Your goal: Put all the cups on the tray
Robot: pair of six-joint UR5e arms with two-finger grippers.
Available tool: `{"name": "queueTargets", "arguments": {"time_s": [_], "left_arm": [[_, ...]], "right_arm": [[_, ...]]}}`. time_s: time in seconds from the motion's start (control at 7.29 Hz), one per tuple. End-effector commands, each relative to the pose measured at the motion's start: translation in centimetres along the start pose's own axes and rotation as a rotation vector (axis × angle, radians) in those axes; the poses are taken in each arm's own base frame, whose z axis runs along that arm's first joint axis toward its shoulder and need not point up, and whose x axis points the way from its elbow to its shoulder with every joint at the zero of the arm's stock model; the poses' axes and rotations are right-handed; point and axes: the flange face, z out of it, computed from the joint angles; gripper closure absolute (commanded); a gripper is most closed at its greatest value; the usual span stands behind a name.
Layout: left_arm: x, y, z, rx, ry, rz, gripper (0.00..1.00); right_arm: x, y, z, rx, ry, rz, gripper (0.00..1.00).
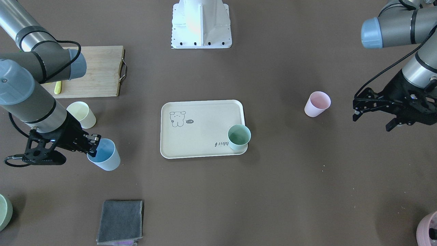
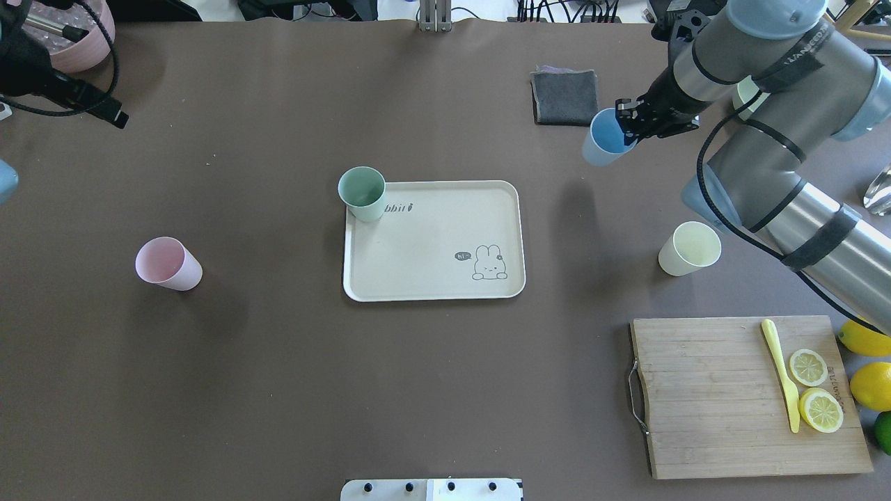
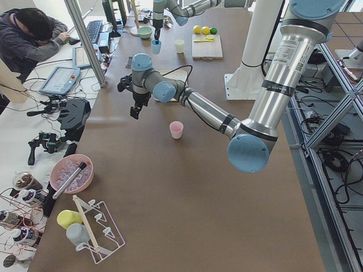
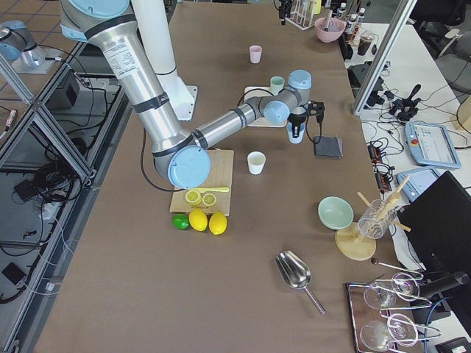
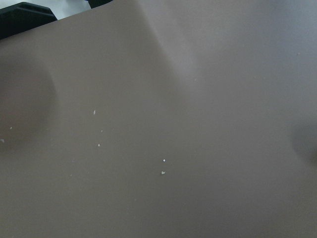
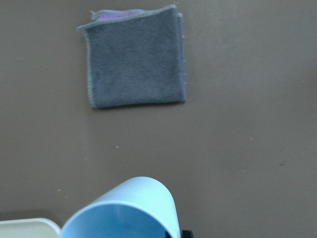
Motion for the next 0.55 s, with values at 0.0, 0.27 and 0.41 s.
{"name": "queueTargets", "arguments": {"time_s": [0.0,0.27,0.41], "left_arm": [[-2.7,4.7,1.3,0.017,0.01,-0.03,0.01],[-2.4,5.0,1.5,0.02,0.009,-0.041,0.01],[-2.3,4.9,1.4,0.022,0.01,-0.039,0.01]], "right_arm": [[-9.7,4.1,1.4,-0.02,-0.003,0.096,1.0],[-13.8,7.4,5.0,-0.036,0.025,0.097,1.0],[-14.4,7.5,6.4,-0.049,0.04,0.093,1.0]]}}
